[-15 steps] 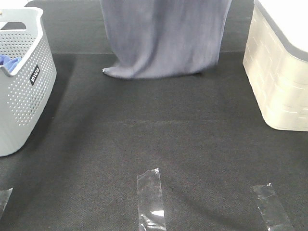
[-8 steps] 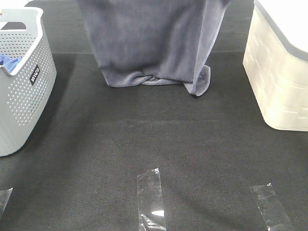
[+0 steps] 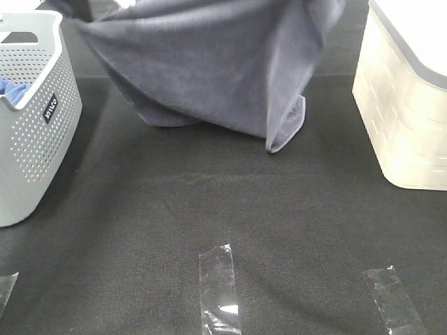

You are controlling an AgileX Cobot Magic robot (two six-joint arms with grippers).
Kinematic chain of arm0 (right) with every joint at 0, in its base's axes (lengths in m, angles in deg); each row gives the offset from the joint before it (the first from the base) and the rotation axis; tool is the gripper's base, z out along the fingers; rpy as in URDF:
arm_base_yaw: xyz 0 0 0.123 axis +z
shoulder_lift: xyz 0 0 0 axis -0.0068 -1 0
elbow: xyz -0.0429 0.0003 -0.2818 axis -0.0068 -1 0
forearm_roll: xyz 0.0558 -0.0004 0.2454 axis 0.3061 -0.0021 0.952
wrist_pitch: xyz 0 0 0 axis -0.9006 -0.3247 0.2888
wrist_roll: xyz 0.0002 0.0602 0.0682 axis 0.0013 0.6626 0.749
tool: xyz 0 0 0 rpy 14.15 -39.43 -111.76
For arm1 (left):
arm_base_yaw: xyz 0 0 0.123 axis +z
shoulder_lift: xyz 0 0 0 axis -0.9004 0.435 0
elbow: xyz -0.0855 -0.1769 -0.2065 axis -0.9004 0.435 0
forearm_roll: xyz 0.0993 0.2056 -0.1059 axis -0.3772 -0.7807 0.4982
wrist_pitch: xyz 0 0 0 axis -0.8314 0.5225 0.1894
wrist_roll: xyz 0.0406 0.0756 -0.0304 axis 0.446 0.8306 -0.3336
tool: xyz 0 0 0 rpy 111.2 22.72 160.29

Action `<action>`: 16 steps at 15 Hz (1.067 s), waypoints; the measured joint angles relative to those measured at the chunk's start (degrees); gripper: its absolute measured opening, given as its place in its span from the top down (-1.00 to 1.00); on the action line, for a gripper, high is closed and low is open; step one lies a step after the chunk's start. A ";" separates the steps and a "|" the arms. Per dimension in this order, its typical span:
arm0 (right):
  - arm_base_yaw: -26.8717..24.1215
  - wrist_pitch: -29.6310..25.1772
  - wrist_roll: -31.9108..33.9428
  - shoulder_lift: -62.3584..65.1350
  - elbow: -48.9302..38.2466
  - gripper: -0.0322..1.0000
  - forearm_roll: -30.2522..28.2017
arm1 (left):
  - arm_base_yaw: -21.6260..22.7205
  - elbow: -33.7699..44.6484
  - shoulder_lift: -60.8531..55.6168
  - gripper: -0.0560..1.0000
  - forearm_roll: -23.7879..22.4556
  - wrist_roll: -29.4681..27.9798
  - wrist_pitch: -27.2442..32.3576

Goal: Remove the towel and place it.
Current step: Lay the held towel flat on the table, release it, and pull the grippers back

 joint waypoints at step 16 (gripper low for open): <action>0.23 0.86 -1.78 31.00 -65.15 0.94 25.27 | -18.96 66.52 -35.64 0.89 9.45 -18.62 -3.55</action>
